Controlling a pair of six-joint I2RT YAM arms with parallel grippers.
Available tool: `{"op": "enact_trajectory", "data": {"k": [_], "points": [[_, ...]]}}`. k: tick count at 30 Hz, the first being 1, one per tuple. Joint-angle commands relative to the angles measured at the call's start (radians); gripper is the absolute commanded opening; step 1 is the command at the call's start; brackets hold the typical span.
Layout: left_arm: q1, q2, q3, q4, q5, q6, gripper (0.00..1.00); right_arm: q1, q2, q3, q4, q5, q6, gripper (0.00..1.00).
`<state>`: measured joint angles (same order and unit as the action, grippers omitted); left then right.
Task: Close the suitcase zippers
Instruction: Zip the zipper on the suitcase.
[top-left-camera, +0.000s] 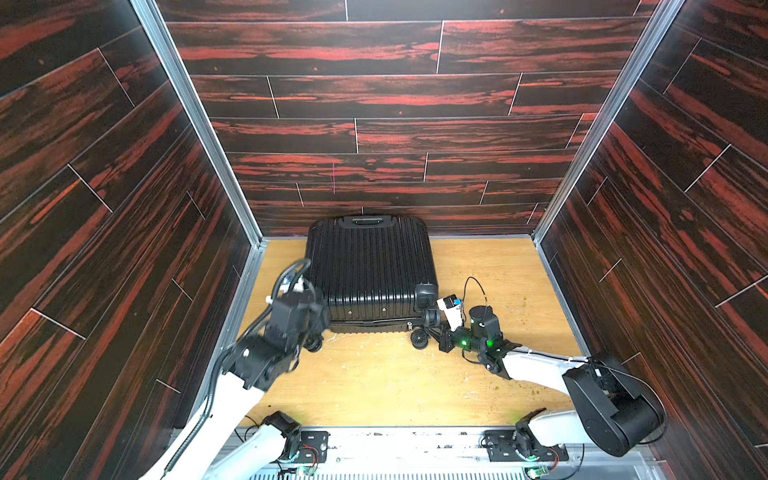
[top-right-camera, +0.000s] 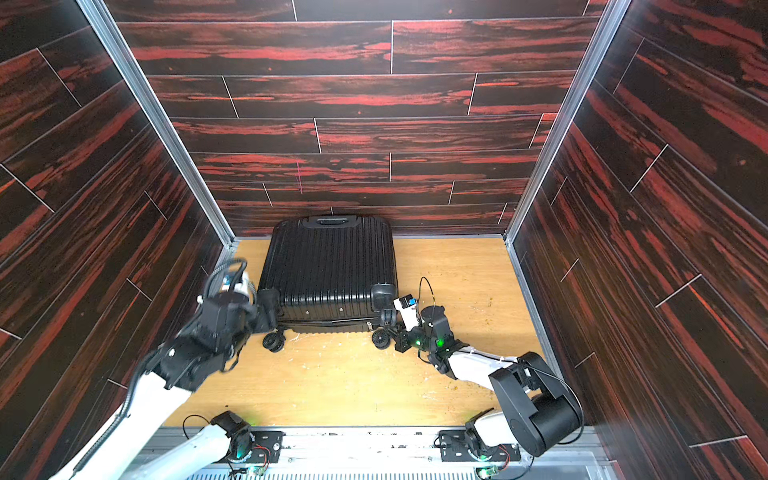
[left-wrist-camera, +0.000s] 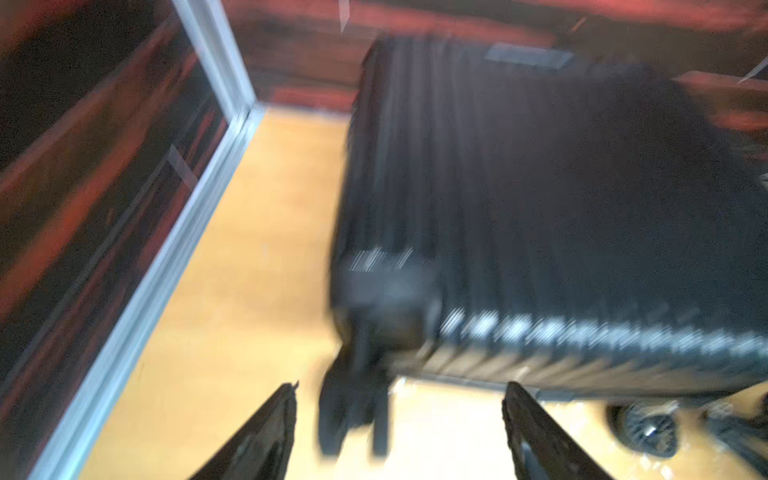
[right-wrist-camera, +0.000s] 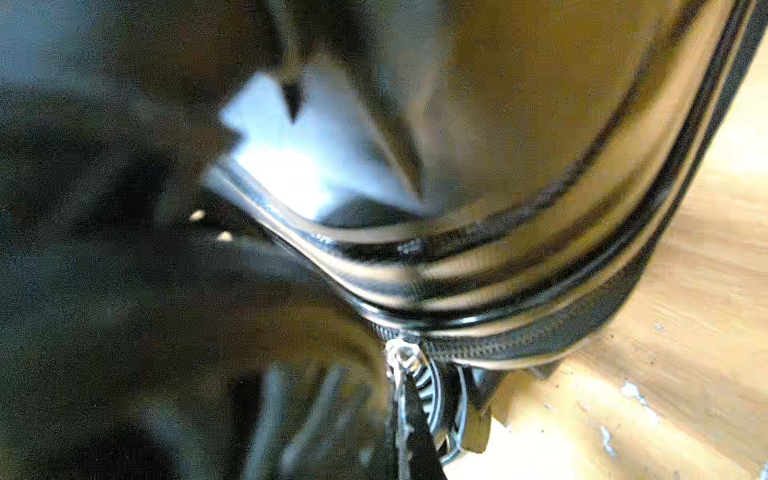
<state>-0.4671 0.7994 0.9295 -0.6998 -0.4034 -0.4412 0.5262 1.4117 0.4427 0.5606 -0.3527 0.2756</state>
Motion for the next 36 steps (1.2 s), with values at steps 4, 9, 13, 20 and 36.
{"op": "enact_trajectory", "data": {"k": [4, 9, 13, 20, 36], "points": [[0.01, -0.037, -0.091, -0.077, 0.066, -0.094, 0.79, 0.012, -0.019, 0.031, -0.03, -0.054, 0.027, 0.0], [0.016, -0.009, -0.124, -0.056, 0.038, -0.087, 0.79, 0.012, -0.022, 0.028, -0.036, -0.054, 0.03, 0.0], [0.036, 0.032, -0.132, -0.019, 0.012, -0.073, 0.79, 0.012, -0.02, 0.028, -0.037, -0.059, 0.029, 0.0], [0.11, 0.097, -0.147, 0.089, 0.084, -0.013, 0.71, 0.012, -0.011, 0.03, -0.04, -0.062, 0.028, 0.0], [0.162, 0.186, -0.144, 0.196, 0.173, 0.041, 0.41, 0.011, -0.014, 0.035, -0.044, -0.08, 0.048, 0.0]]}}
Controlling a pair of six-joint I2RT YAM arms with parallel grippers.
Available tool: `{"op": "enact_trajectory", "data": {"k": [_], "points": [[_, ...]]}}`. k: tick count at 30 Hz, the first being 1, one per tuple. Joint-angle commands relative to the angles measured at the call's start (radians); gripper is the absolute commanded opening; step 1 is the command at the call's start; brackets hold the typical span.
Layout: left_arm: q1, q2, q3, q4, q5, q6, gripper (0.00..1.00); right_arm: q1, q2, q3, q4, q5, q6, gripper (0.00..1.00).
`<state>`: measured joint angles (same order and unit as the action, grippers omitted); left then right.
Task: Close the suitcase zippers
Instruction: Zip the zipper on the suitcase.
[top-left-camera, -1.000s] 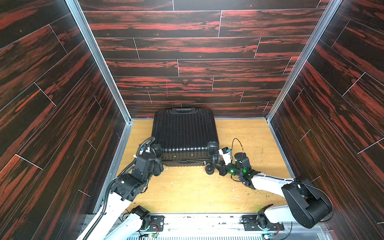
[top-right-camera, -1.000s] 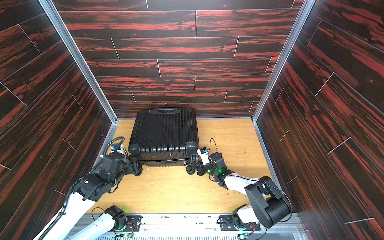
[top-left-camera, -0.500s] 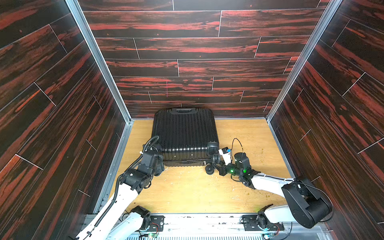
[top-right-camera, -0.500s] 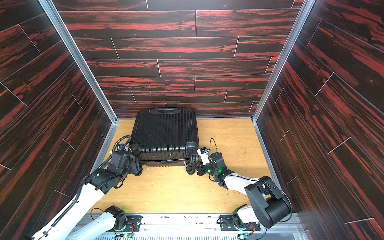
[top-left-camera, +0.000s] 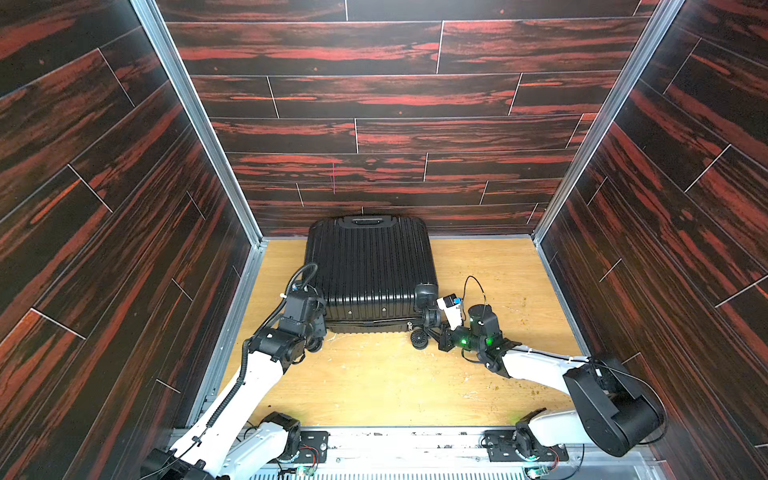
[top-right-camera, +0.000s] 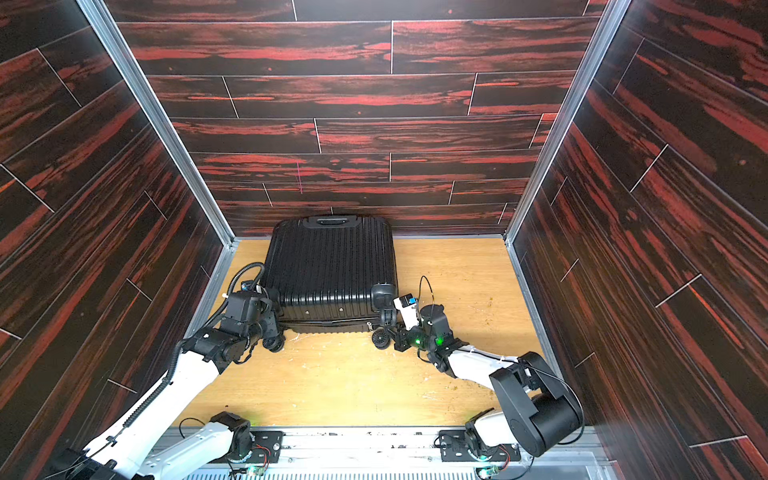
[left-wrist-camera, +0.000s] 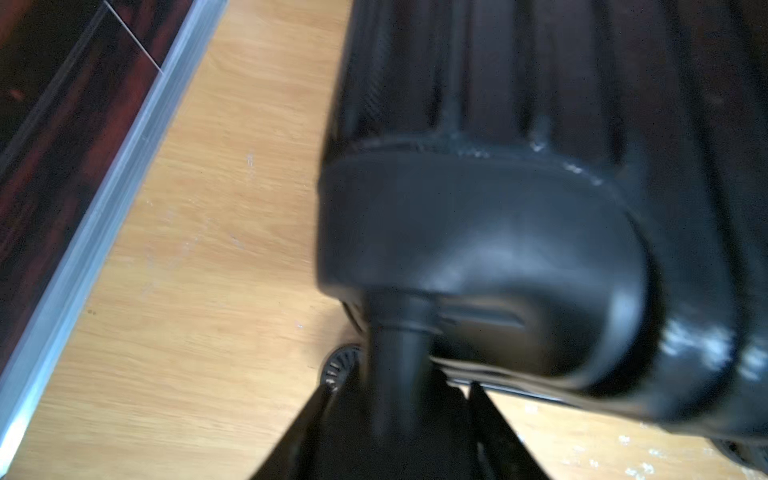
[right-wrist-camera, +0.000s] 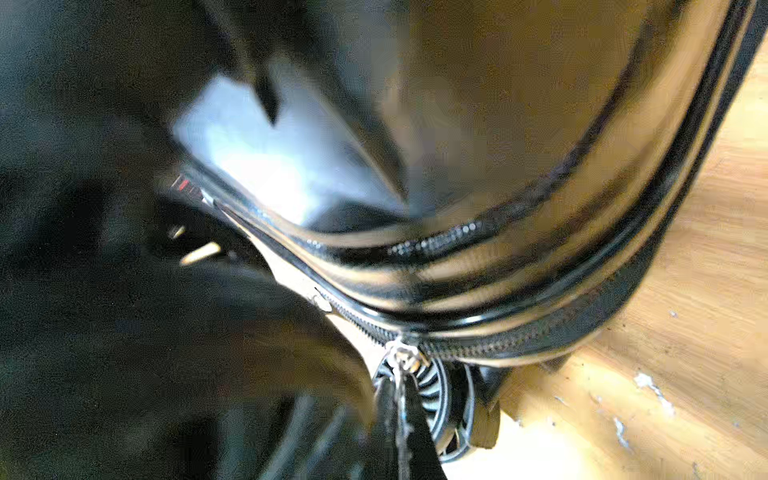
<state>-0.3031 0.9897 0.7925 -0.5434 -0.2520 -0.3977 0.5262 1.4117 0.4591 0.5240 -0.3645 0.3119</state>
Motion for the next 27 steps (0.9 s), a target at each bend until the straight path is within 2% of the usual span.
{"op": "enact_trajectory", "data": {"k": [1, 6, 14, 21, 27], "points": [[-0.002, -0.003, -0.007, 0.045, 0.027, -0.007, 0.4, 0.012, -0.017, 0.017, -0.004, -0.071, 0.022, 0.0], [-0.002, -0.005, -0.009, 0.056, 0.077, -0.045, 0.38, 0.012, -0.032, 0.008, 0.024, -0.103, 0.101, 0.0], [-0.003, -0.008, -0.02, 0.092, 0.196, -0.14, 0.38, 0.012, -0.009, -0.046, 0.232, -0.187, 0.32, 0.0], [-0.004, -0.014, -0.047, 0.135, 0.274, -0.209, 0.37, 0.016, 0.045, -0.077, 0.411, -0.237, 0.439, 0.0], [-0.005, -0.031, -0.058, 0.125, 0.283, -0.218, 0.36, 0.038, 0.085, -0.084, 0.489, -0.264, 0.483, 0.0]]}}
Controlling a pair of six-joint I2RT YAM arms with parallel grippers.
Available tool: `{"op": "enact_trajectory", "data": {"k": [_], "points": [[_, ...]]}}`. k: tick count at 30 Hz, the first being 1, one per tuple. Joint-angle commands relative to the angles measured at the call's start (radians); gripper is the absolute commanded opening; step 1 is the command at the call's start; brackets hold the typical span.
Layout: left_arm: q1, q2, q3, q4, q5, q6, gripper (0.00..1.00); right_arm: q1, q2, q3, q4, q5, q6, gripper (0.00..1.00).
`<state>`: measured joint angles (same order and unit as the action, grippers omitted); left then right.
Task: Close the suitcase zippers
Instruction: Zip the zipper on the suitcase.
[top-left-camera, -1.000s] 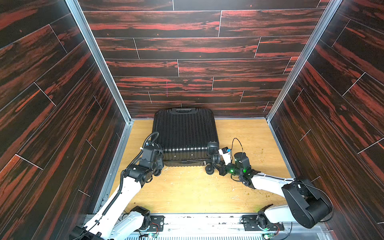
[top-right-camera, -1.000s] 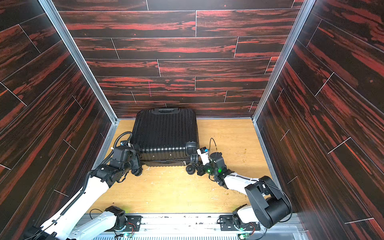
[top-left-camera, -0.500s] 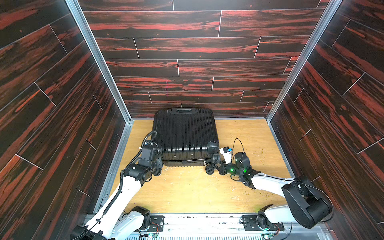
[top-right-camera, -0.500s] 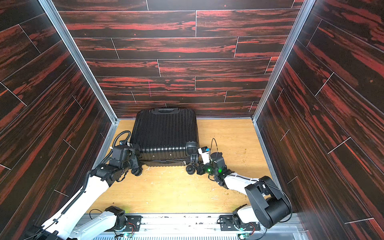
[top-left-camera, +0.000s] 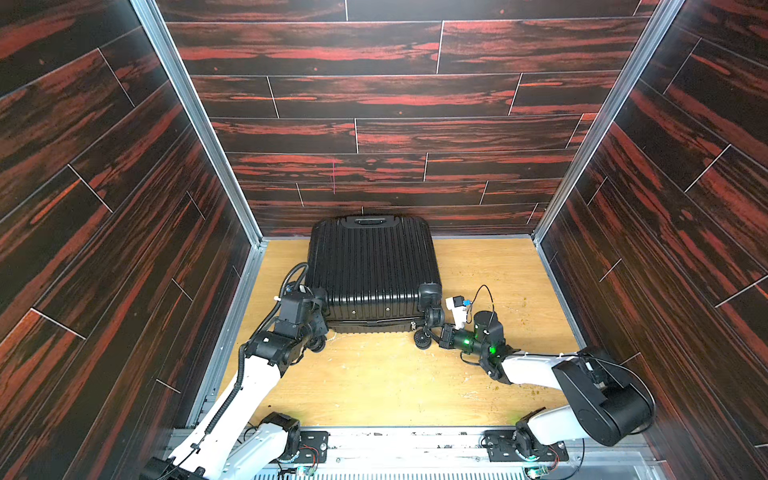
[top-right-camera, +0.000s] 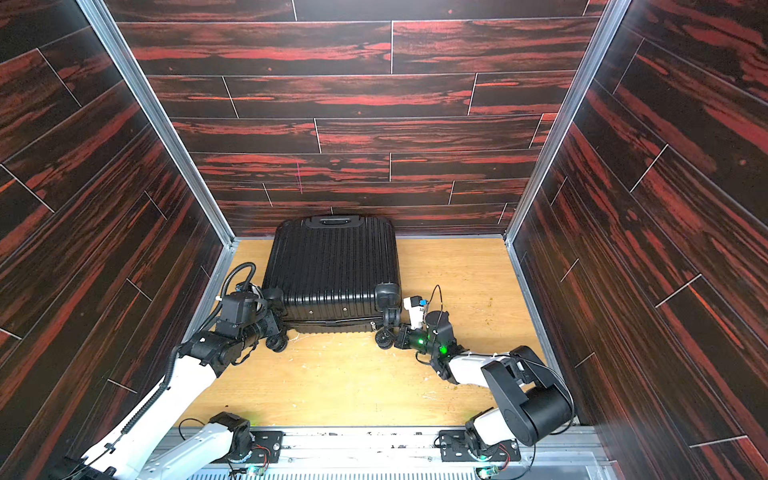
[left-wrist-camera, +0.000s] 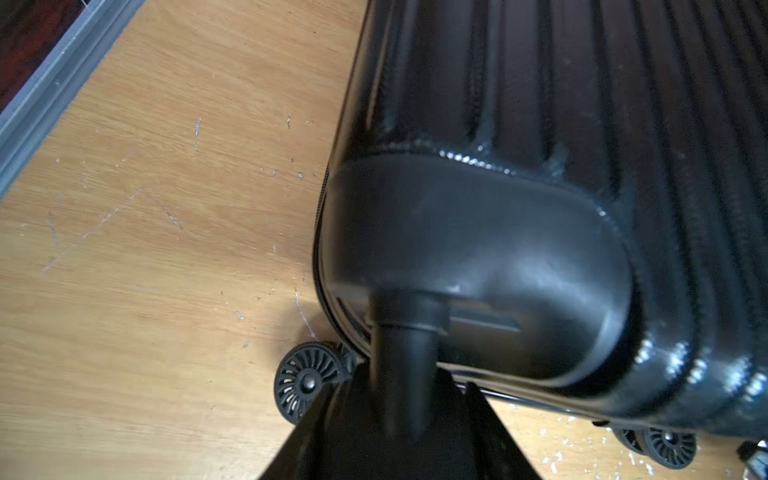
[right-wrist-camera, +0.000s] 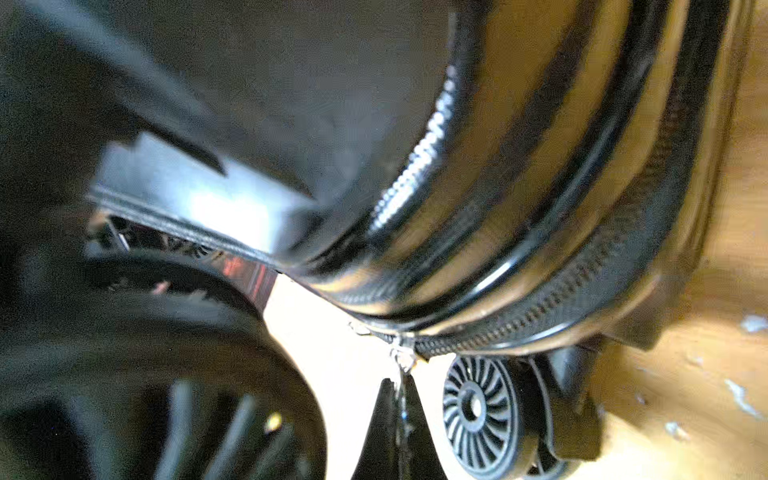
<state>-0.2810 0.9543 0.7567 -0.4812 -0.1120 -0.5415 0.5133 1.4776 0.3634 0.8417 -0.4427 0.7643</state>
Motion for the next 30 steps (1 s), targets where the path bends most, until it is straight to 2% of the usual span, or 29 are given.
{"op": "enact_trajectory", "data": {"k": [1, 6, 12, 15, 20, 30], "points": [[-0.028, 0.0, -0.025, 0.062, 0.148, -0.078, 0.36, 0.054, 0.028, 0.012, 0.18, -0.186, 0.036, 0.0], [-0.027, -0.008, -0.036, 0.046, 0.185, -0.073, 0.36, 0.061, 0.053, 0.003, 0.235, -0.173, 0.058, 0.0], [-0.035, -0.029, -0.046, -0.006, 0.246, -0.075, 0.35, 0.051, 0.027, 0.068, 0.018, -0.115, -0.062, 0.0], [-0.045, -0.049, -0.065, -0.003, 0.285, -0.083, 0.35, 0.029, 0.032, 0.086, -0.013, -0.115, -0.086, 0.0], [-0.065, -0.041, -0.092, 0.042, 0.37, -0.083, 0.35, 0.008, 0.048, 0.112, -0.023, -0.148, -0.1, 0.0], [-0.098, 0.049, -0.078, 0.153, 0.422, -0.089, 0.35, 0.01, 0.053, 0.089, 0.021, -0.247, -0.077, 0.0]]}}
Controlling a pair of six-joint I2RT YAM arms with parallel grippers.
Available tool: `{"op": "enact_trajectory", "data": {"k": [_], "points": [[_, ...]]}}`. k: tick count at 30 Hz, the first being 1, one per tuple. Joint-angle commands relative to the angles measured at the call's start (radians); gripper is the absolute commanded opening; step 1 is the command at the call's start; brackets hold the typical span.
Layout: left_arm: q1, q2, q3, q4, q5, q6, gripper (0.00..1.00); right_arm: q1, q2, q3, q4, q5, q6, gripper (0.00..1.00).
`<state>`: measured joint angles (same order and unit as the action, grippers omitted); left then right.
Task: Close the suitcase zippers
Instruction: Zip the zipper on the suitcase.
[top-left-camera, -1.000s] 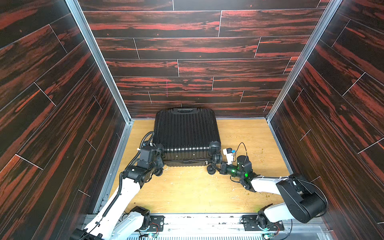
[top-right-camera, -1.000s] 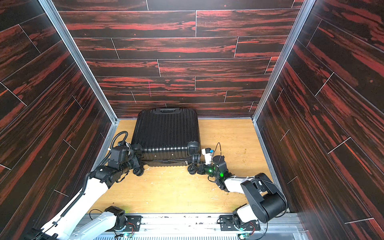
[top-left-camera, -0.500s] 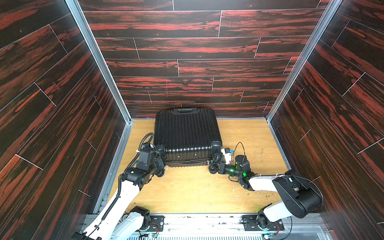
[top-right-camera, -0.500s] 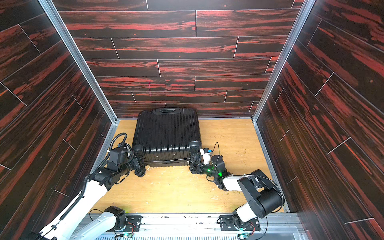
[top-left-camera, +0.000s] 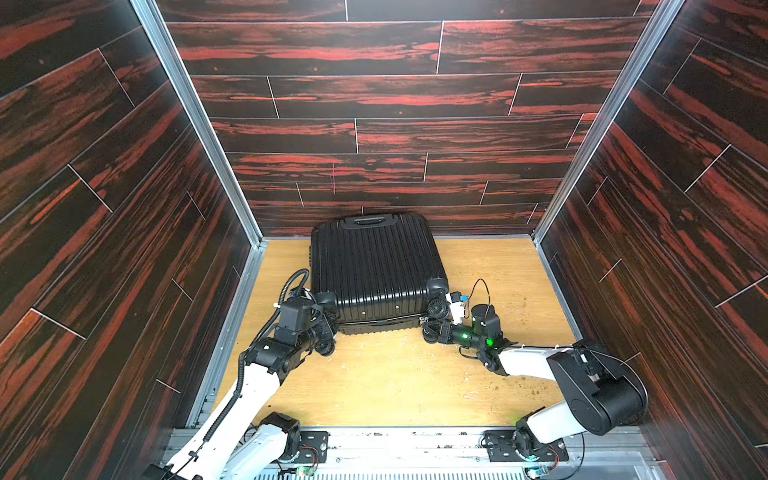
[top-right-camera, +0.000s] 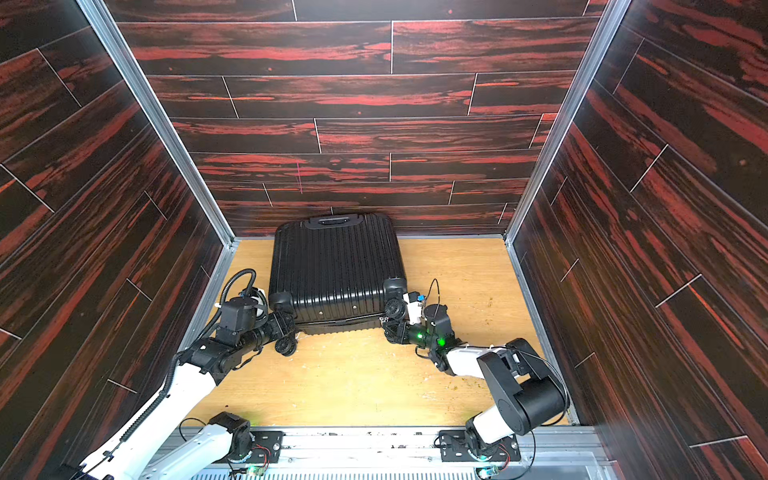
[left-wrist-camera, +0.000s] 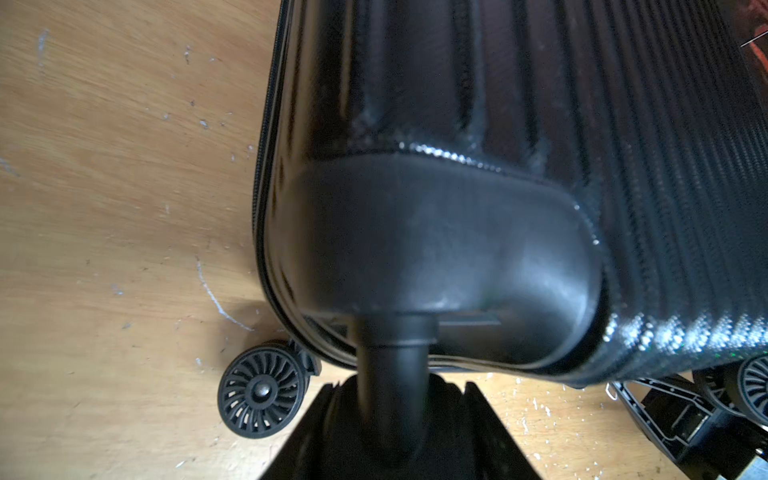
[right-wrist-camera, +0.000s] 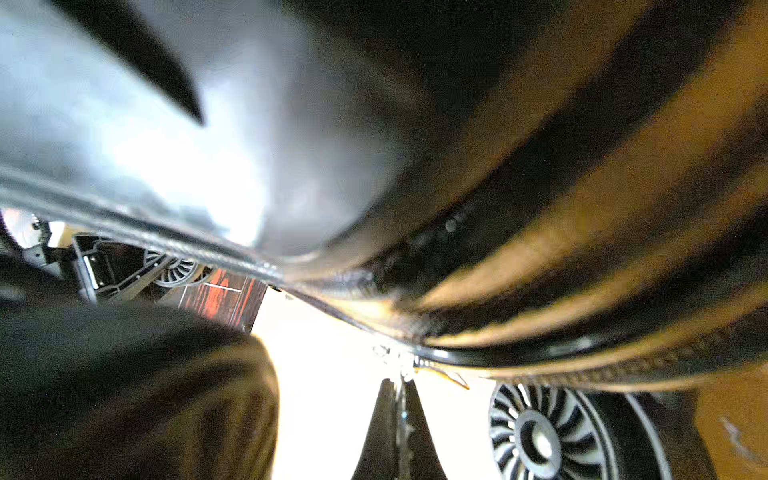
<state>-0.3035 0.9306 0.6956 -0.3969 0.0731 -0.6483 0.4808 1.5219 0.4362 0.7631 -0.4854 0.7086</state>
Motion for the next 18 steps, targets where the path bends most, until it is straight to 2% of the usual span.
{"op": "enact_trajectory", "data": {"k": [1, 10, 18], "points": [[-0.078, 0.081, -0.015, 0.078, 0.242, 0.018, 0.35, 0.042, 0.008, 0.012, 0.1, -0.205, -0.023, 0.0], [-0.087, 0.117, 0.0, 0.102, 0.262, 0.024, 0.36, 0.036, -0.005, 0.003, 0.078, -0.174, -0.037, 0.0], [-0.087, 0.097, 0.015, 0.045, 0.207, 0.05, 0.42, 0.024, -0.035, 0.006, -0.052, -0.079, -0.091, 0.0]]}}
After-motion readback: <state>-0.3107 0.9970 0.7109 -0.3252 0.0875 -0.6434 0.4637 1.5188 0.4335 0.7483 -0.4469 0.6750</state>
